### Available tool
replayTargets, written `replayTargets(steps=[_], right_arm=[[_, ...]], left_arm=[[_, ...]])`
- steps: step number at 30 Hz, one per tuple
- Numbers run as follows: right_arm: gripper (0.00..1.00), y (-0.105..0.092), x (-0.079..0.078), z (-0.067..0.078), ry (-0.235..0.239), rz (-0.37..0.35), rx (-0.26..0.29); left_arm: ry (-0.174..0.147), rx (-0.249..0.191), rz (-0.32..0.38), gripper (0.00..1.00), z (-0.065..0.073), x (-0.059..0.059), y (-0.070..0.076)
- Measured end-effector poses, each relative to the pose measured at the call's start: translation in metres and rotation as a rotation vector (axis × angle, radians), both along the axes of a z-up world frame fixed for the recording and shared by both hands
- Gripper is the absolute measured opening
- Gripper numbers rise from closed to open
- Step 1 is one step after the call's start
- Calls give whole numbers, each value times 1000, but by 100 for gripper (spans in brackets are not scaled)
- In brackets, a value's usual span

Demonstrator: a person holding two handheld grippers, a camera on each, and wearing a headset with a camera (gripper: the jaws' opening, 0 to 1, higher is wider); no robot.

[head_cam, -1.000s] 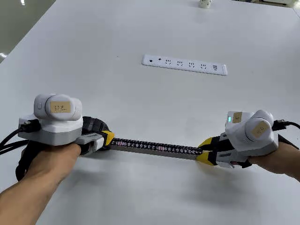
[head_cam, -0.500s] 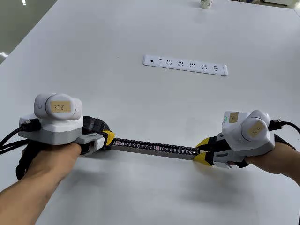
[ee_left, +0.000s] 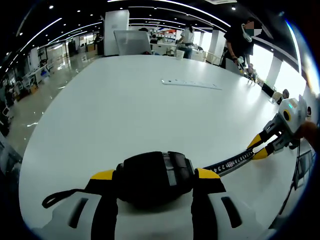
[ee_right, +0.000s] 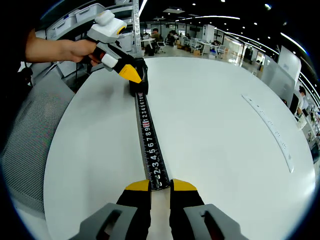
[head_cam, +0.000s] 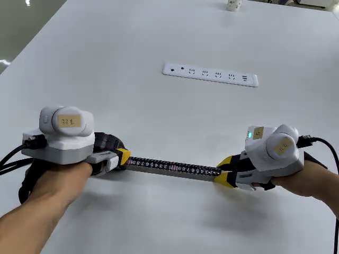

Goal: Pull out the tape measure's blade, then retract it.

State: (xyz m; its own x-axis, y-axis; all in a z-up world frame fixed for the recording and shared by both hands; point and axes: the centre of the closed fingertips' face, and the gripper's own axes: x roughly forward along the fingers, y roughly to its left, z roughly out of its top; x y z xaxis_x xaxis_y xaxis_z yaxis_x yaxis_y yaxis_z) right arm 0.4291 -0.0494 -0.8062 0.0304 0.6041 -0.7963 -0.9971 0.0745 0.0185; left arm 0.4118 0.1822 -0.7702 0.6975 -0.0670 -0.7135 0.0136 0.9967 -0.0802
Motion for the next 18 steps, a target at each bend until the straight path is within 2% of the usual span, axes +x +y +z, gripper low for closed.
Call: replayTargets(steps=[18], right_arm=[[10,14,-1,0,2,7,5]], left_arm=[[3,-3,-6,54,0,1,0]])
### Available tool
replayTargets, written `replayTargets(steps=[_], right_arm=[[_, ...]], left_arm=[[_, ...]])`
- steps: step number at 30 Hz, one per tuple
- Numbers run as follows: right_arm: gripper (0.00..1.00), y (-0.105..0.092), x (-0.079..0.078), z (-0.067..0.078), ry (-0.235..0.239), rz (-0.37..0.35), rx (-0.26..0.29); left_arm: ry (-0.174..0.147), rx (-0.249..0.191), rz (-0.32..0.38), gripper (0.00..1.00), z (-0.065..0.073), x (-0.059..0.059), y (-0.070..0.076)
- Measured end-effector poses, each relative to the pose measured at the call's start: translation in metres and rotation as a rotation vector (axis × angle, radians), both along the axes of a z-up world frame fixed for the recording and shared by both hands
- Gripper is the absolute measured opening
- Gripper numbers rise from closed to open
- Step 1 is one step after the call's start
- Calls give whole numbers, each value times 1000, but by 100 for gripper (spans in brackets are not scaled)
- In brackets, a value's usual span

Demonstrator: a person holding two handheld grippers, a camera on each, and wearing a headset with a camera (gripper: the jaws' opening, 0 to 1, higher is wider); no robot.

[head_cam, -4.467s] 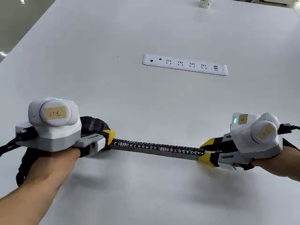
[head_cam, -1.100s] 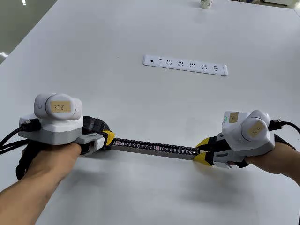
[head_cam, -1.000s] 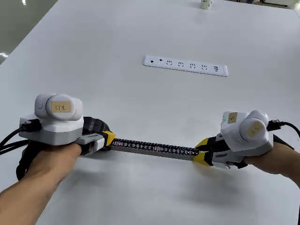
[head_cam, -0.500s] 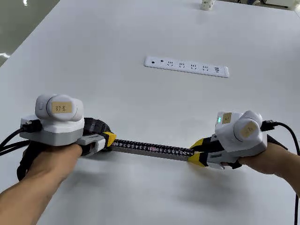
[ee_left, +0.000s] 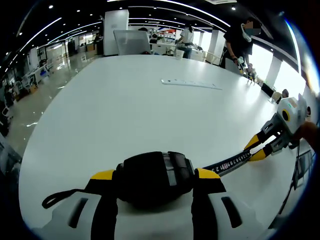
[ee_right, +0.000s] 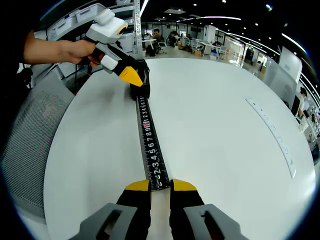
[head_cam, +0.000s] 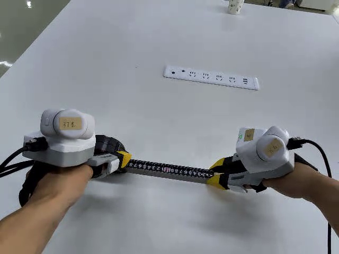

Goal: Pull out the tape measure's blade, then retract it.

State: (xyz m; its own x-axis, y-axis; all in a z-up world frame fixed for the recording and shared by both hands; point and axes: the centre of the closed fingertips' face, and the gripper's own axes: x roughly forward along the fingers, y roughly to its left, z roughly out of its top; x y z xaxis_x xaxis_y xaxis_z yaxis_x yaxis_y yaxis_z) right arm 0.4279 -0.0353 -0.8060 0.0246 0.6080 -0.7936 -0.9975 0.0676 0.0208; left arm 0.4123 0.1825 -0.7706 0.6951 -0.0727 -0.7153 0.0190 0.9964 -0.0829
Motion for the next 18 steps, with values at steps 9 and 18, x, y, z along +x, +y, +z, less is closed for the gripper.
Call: replayTargets(steps=[9,18], right_arm=[[10,7,-1,0,-2,4,3],[10,17,-2,-1,-1,12,14]], left_arm=[[3,1,-2,54,0,0,0],[4,-2,-2,54,0,0,0]])
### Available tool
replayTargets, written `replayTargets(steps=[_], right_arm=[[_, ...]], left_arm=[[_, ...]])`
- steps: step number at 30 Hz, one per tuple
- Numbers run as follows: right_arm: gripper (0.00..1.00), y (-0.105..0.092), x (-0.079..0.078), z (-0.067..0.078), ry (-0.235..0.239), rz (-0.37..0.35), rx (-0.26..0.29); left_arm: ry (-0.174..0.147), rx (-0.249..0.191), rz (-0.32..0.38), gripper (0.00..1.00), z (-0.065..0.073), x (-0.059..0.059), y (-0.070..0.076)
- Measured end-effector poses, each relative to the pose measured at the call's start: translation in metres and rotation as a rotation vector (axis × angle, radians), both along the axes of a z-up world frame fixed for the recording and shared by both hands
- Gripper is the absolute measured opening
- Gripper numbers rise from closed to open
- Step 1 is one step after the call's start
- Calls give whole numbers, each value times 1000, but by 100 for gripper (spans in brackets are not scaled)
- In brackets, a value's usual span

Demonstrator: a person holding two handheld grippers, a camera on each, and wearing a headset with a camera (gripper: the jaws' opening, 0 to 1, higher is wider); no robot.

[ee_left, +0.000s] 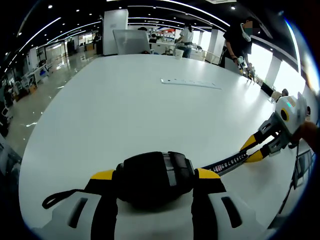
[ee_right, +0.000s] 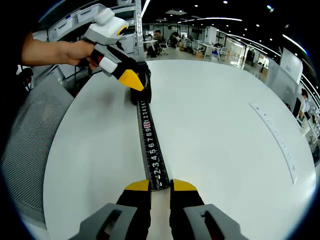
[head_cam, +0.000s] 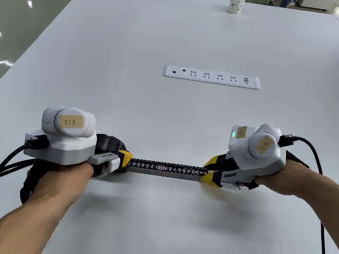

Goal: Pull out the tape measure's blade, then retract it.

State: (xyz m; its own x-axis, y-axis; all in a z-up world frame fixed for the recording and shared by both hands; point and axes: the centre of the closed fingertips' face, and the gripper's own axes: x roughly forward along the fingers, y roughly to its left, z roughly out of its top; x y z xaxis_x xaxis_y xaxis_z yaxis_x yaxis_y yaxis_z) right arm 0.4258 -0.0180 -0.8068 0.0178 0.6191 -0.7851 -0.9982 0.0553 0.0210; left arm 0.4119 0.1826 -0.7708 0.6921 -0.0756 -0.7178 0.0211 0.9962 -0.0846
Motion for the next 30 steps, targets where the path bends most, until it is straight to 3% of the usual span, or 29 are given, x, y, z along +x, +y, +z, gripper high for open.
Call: replayTargets(steps=[30], right_arm=[[10,38,-7,0,-1,33,25]], left_arm=[[3,-13,0,55,-1,-2,1]])
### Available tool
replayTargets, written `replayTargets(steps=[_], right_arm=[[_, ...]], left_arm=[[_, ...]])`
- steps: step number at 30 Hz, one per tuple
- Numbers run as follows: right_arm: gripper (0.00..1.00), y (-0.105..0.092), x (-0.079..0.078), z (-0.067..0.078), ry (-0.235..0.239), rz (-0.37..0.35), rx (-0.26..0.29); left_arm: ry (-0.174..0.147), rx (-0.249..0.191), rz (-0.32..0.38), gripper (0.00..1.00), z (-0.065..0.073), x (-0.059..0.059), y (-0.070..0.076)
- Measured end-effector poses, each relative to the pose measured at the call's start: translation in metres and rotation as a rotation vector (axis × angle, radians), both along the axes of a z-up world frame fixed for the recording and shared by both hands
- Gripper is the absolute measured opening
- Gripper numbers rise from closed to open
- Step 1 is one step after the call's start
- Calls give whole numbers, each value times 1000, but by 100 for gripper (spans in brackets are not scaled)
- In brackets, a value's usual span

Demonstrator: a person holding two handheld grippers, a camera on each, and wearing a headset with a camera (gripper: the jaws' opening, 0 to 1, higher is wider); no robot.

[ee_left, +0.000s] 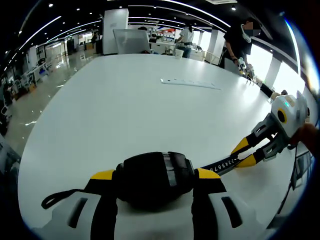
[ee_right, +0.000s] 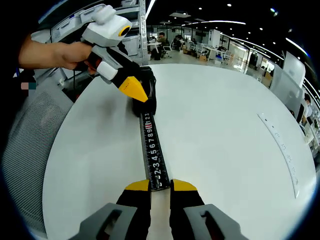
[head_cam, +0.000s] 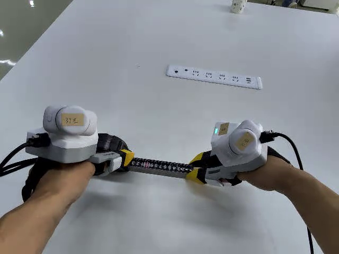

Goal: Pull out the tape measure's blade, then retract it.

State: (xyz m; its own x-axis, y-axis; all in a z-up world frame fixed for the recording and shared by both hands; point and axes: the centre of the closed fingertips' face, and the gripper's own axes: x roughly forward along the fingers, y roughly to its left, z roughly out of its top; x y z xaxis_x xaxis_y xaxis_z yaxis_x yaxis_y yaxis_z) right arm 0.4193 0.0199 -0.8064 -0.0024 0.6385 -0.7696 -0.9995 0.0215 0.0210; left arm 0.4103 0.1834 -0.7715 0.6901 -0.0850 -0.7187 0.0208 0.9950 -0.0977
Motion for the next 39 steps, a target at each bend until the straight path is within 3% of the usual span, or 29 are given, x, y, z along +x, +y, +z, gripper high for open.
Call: replayTargets(steps=[39], right_arm=[[10,52,-5,0,-2,46,42]], left_arm=[[10,-19,-1,55,1,0,1]])
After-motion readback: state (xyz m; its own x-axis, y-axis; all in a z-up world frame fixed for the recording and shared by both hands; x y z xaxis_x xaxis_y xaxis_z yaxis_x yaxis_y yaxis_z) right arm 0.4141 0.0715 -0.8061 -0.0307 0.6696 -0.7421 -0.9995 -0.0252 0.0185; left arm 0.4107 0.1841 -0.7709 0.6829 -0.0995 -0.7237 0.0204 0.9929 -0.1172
